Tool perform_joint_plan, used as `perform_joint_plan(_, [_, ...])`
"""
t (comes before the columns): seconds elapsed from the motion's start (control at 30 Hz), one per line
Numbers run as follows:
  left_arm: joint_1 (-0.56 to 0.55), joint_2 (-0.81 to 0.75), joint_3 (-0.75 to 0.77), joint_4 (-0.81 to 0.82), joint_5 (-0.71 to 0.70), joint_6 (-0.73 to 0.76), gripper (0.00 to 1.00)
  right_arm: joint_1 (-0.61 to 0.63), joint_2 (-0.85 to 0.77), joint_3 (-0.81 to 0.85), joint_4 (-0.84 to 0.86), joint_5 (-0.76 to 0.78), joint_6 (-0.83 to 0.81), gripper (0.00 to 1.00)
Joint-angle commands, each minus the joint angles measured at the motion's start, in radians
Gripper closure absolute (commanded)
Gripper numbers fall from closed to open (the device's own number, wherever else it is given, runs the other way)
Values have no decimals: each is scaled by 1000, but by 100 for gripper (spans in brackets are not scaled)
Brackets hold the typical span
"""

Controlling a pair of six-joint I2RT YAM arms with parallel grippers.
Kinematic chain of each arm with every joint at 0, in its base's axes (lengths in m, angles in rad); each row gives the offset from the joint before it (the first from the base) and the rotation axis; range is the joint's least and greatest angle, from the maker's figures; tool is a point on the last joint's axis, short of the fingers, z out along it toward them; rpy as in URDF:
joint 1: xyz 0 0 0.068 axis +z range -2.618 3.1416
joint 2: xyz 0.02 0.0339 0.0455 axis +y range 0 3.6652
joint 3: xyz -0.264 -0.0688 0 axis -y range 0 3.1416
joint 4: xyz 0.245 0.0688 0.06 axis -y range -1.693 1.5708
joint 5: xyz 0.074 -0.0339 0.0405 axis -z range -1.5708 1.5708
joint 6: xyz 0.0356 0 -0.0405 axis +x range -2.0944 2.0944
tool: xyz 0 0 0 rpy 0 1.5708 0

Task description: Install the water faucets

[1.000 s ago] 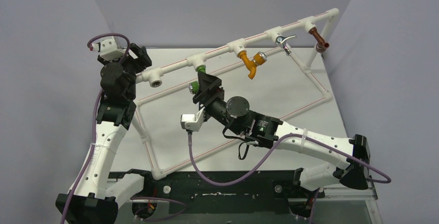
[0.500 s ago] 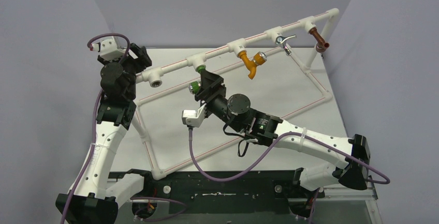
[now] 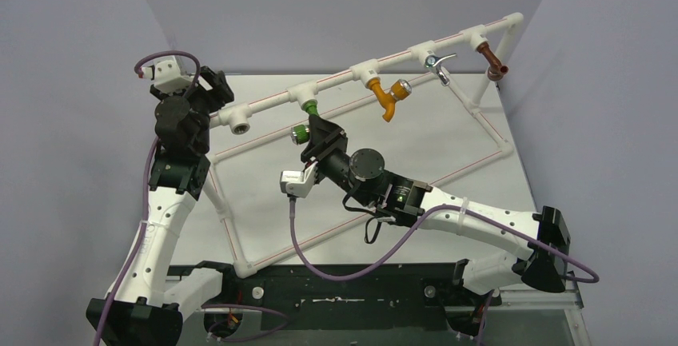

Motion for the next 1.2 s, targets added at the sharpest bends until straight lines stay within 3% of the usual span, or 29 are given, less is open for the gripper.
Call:
perform_joint_plan(0.0, [-4, 52, -80, -270, 33, 26, 30, 5, -13, 11, 213, -8, 234, 100])
perform_joint_plan(0.37, [-3, 48, -81, -270, 34, 26, 30, 0, -15, 6, 408, 7, 531, 100])
perform_joint_plan(0.57, [-4, 44, -82, -270, 33, 25, 30, 2, -6, 13, 392, 27, 506, 100])
perform_joint_plan(0.83, [-3, 45, -82, -268, 33, 25, 30, 4, -48, -6, 195, -29, 410, 100])
perform_joint_plan(0.87, [-4, 46, -82, -268, 32, 25, 30, 7, -53, -9, 174, -33, 399, 98])
perform_joint_plan(0.97, [-3, 49, -83, -270, 29, 23, 30, 11, -72, -9, 129, -46, 387, 76])
perform_joint_plan(1.07, [-4, 52, -84, -270, 26, 25, 30, 11, -85, -9, 107, -51, 376, 49])
perform_joint_plan(1.17, [-5, 53, -83, -270, 21, 24, 30, 15, -93, 6, 64, -58, 379, 28])
